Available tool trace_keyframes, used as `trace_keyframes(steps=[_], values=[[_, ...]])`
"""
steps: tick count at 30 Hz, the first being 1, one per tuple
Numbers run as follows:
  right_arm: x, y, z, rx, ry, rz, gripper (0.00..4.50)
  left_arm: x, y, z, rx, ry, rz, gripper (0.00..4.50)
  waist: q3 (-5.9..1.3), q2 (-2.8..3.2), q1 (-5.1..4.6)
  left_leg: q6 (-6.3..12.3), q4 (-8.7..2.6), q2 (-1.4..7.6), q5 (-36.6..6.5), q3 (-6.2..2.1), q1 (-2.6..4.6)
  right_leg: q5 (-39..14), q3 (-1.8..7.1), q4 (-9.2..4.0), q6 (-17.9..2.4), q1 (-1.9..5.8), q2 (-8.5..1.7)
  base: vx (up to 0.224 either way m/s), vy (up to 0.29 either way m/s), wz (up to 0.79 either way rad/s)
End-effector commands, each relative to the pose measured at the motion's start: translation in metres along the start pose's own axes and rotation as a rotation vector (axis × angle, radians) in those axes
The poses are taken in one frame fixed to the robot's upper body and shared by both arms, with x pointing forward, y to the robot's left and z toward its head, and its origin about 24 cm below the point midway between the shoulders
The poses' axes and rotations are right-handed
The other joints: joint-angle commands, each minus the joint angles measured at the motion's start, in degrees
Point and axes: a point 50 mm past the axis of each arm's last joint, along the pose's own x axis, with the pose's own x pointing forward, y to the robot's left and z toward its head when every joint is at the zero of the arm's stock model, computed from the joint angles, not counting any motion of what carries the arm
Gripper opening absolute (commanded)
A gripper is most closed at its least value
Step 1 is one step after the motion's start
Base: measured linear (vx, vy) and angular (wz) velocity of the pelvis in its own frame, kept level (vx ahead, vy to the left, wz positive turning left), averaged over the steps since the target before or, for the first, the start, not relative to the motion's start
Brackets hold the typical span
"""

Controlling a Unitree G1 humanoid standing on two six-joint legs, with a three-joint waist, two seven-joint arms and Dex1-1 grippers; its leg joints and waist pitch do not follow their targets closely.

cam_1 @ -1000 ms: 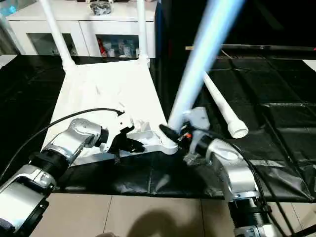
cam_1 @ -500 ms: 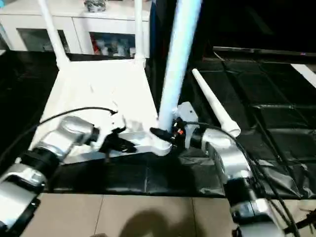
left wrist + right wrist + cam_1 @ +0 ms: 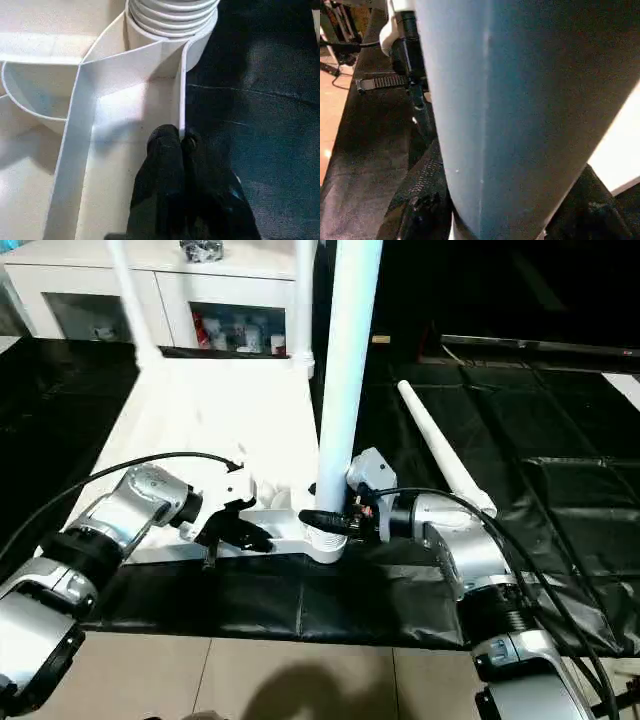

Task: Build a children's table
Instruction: Insert table leg to table base

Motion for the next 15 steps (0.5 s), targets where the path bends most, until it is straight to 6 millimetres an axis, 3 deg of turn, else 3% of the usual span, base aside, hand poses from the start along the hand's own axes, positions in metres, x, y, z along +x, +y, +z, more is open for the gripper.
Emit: trace_keyframes(steps=[1,9,12,13,14,15], values=[[0.018,0.030,-0.046,0.137,0.158,0.156,1.90,-0.005,0.010,0.034,0.098,-0.063,0.050,0.00,-3.53,0.19,-0.04,0.11,-4.58,1.20,-19.07,-0.23,0.91,-20.35,2.21,-4.90,-12.03,2.47,-3.55,0.000,0.000,0.00],[0.020,0.030,-0.047,0.144,0.138,0.123,1.90,-0.006,0.014,0.035,0.073,-0.075,0.081,0.00,-3.37,0.07,-0.08,-0.03,-4.75,1.20,-20.17,-0.32,0.99,-23.09,2.23,-5.26,-11.24,2.28,-3.59,0.000,0.000,0.00],[0.024,0.021,-0.047,0.145,0.136,0.001,1.90,-0.008,0.017,0.036,0.025,-0.119,0.138,0.00,-3.27,0.22,-0.30,-0.50,-4.85,1.18,-21.11,-0.39,1.12,-24.20,2.19,-5.33,-11.24,2.06,-3.62,0.000,0.000,0.00],[0.025,0.014,-0.047,0.149,0.140,-0.079,1.90,-0.009,0.019,0.037,0.003,-0.142,0.180,0.00,-3.15,-0.22,-0.55,-0.69,-4.83,1.03,-22.15,-0.42,1.18,-26.75,2.02,-5.65,-10.44,2.02,-3.61,0.000,0.000,0.00],[0.028,0.006,-0.046,0.170,0.136,-0.185,1.90,-0.010,0.020,0.039,-0.034,-0.179,0.230,0.00,-2.98,-0.31,-0.80,-0.94,-4.81,1.03,-22.85,-0.52,1.28,-29.59,1.97,-5.87,-9.70,1.72,-3.80,0.000,0.000,0.00],[0.028,0.006,-0.046,0.170,0.136,-0.185,1.90,-0.010,0.020,0.039,-0.034,-0.179,0.230,0.00,-2.91,-0.09,-1.02,-1.36,-4.79,1.08,-23.40,-0.67,1.32,-31.11,1.91,-5.81,-9.47,1.61,-3.97,0.000,0.000,0.00]])
